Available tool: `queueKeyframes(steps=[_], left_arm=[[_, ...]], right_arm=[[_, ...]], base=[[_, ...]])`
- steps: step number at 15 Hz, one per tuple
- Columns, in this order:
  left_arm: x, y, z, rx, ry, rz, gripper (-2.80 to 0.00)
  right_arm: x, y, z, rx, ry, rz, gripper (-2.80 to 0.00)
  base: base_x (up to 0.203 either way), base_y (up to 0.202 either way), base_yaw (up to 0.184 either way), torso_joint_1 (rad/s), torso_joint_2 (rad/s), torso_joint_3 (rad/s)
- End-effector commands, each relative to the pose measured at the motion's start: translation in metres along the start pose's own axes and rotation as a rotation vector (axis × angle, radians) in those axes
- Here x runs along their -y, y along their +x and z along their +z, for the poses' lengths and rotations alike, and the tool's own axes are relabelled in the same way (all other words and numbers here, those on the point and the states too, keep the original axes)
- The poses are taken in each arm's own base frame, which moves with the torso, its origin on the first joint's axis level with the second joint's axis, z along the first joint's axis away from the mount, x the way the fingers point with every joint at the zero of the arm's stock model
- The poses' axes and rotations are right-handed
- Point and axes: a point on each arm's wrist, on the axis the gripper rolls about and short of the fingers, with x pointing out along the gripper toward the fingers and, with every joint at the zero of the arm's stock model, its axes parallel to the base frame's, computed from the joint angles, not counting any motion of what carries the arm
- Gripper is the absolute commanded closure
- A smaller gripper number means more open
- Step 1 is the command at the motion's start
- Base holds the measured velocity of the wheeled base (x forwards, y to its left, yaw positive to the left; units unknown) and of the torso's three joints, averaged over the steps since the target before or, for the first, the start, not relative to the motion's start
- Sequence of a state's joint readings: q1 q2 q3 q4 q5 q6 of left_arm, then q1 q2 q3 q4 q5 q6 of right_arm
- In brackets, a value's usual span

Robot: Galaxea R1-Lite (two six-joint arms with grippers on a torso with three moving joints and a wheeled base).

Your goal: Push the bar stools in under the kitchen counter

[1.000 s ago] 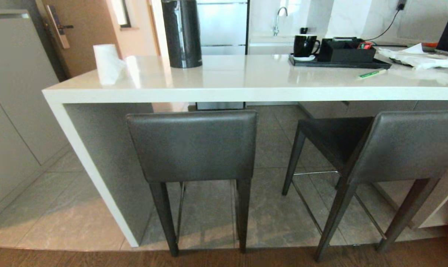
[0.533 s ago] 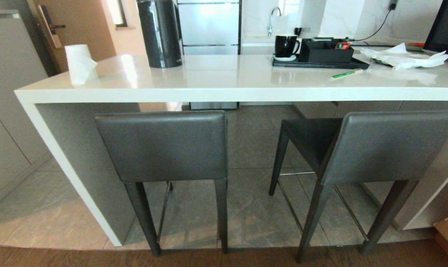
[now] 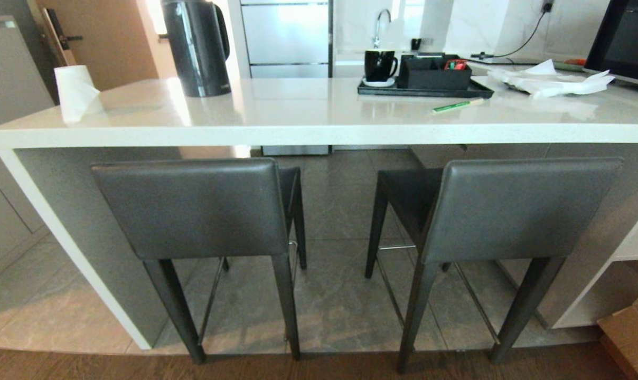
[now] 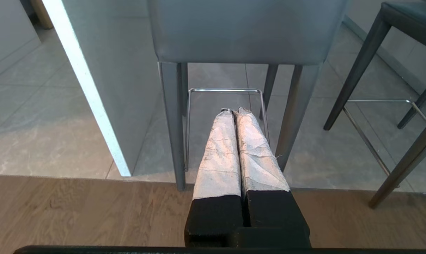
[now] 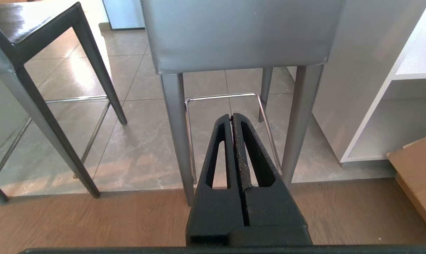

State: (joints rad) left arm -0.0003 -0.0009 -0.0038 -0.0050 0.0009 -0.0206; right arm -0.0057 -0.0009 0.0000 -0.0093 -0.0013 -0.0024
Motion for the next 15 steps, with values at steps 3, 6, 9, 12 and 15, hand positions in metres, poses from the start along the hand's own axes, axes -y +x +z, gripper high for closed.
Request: queueKeyframes(steps=[3,6,9,12,15], left_arm=[[0.0000,0.0000,0.0004,0.001,-0.001,0.001,0.00],[0.0000,0.0000,0.0004,0.001,-0.001,0.001,0.00],[0.0000,0.0001,0.0000,0.000,-0.001,0.001,0.00],[0.0000,0.0000,0.0004,0.001,-0.001,0.001,0.00],[0.0000,0.0000,0.0004,0.001,0.001,0.001,0.00]], right_arm=[[0.0000,0.0001,0.0002,0.001,-0.001,-0.001,0.00],[0.0000,0.0001,0.0002,0.001,-0.001,-0.001,0.00],[0.0000,0.0001,0.0002,0.001,-0.001,0.001,0.00],[0.0000,0.0002,0.0002,-0.001,-0.003,-0.001,0.00],[0.0000,0.0001,0.0002,0.001,-0.001,0.001,0.00]], base=[[0.000,0.000,0.000,0.113,-0.30,-0.209],[0.000,0.000,0.000,0.157,-0.43,-0.273],[0.000,0.000,0.000,0.180,-0.46,-0.279],[0.000,0.000,0.000,0.131,-0.31,-0.185],[0.000,0.000,0.000,0.026,-0.06,-0.037]])
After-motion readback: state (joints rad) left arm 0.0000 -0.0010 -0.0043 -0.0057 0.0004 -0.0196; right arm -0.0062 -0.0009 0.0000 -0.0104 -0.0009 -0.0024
